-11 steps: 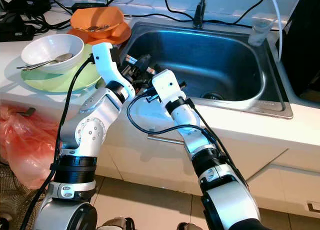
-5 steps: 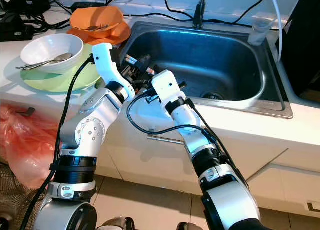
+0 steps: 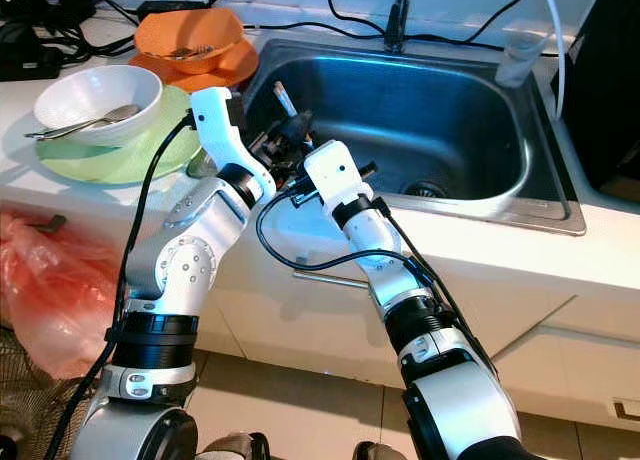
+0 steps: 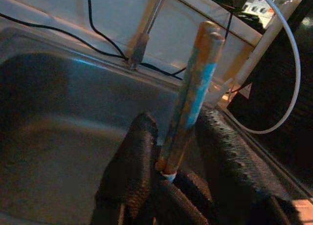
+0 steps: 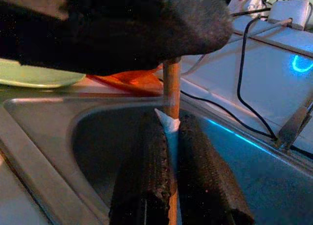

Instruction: Kitchen organization

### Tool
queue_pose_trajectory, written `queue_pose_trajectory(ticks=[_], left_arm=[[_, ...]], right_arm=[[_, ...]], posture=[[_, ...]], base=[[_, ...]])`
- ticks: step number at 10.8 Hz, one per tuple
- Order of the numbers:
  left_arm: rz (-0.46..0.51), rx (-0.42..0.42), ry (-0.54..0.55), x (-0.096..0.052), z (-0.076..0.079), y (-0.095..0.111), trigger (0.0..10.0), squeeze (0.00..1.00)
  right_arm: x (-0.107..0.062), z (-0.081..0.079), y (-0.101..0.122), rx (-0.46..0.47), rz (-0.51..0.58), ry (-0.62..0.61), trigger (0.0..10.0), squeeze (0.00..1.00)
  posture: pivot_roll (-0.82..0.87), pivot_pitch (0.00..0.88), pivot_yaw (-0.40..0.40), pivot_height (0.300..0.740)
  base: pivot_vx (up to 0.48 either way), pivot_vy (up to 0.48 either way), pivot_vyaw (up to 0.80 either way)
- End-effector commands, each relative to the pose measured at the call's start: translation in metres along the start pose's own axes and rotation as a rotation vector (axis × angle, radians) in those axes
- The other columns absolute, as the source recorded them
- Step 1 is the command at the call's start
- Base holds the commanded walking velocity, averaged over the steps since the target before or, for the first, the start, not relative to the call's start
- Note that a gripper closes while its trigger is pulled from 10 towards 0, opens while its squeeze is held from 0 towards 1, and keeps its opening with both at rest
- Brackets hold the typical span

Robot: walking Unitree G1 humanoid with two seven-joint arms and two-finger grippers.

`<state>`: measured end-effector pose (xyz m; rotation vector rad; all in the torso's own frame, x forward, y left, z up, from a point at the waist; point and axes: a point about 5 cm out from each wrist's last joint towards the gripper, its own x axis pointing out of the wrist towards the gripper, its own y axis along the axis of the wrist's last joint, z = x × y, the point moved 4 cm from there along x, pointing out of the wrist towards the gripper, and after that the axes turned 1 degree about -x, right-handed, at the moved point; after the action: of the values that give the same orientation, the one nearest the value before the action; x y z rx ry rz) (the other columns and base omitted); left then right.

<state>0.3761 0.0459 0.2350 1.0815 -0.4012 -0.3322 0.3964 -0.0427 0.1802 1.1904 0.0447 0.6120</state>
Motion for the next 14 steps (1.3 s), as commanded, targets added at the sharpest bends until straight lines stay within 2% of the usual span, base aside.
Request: queue_pose_trajectory(ticks=[1, 3, 4, 6, 7, 8, 12, 14], left_arm=[[-0.028, 0.002, 0.002, 0.000, 0.000, -0.008, 10.0, 1.00], [0.038, 0.067, 0.011, -0.005, -0.006, 0.005, 10.0, 1.00], [0.052, 0.074, 0.034, -0.008, -0.013, 0.008, 10.0, 1.00], [0.082, 0.148, 0.111, -0.021, -0.038, 0.012, 10.0, 1.00], [0.075, 0.165, 0.129, -0.024, -0.044, 0.010, 10.0, 1.00], [0.064, 0.171, 0.159, -0.029, -0.053, 0.007, 10.0, 1.00], [0.067, 0.197, 0.173, -0.033, -0.058, 0.008, 10.0, 1.00], [0.067, 0.206, 0.182, -0.034, -0.060, 0.009, 10.0, 1.00]], right_arm=[[0.006, 0.003, 0.008, 0.002, 0.026, -0.012, 0.0, 0.00], [0.005, 0.004, 0.007, -0.002, 0.019, -0.017, 0.0, 0.00], [0.004, 0.008, 0.004, -0.010, 0.010, -0.030, 0.0, 0.00], [0.003, 0.023, 0.002, -0.033, -0.006, -0.084, 0.0, 0.00], [0.003, 0.029, 0.001, -0.038, -0.010, -0.102, 0.0, 0.00], [0.003, 0.043, 0.001, -0.053, -0.020, -0.143, 0.0, 0.00], [-0.001, 0.085, -0.005, -0.071, -0.065, -0.256, 0.0, 0.00], [-0.007, 0.104, -0.014, -0.087, -0.130, -0.305, 0.0, 0.00]], posture=[[0.07, 0.098, 0.009, 0.740], [0.07, 0.097, 0.011, 0.740], [0.07, 0.097, 0.011, 0.740], [0.09, 0.101, 0.012, 0.740], [0.09, 0.103, 0.011, 0.740], [0.09, 0.104, 0.011, 0.740], [0.11, 0.104, 0.014, 0.740], [0.11, 0.103, 0.014, 0.740]], base=[[0.000, 0.000, 0.00], [0.000, 0.000, 0.00], [0.000, 0.000, 0.00], [0.000, 0.000, 0.00], [0.000, 0.000, 0.00], [0.000, 0.000, 0.00], [0.000, 0.000, 0.00], [0.000, 0.000, 0.00]])
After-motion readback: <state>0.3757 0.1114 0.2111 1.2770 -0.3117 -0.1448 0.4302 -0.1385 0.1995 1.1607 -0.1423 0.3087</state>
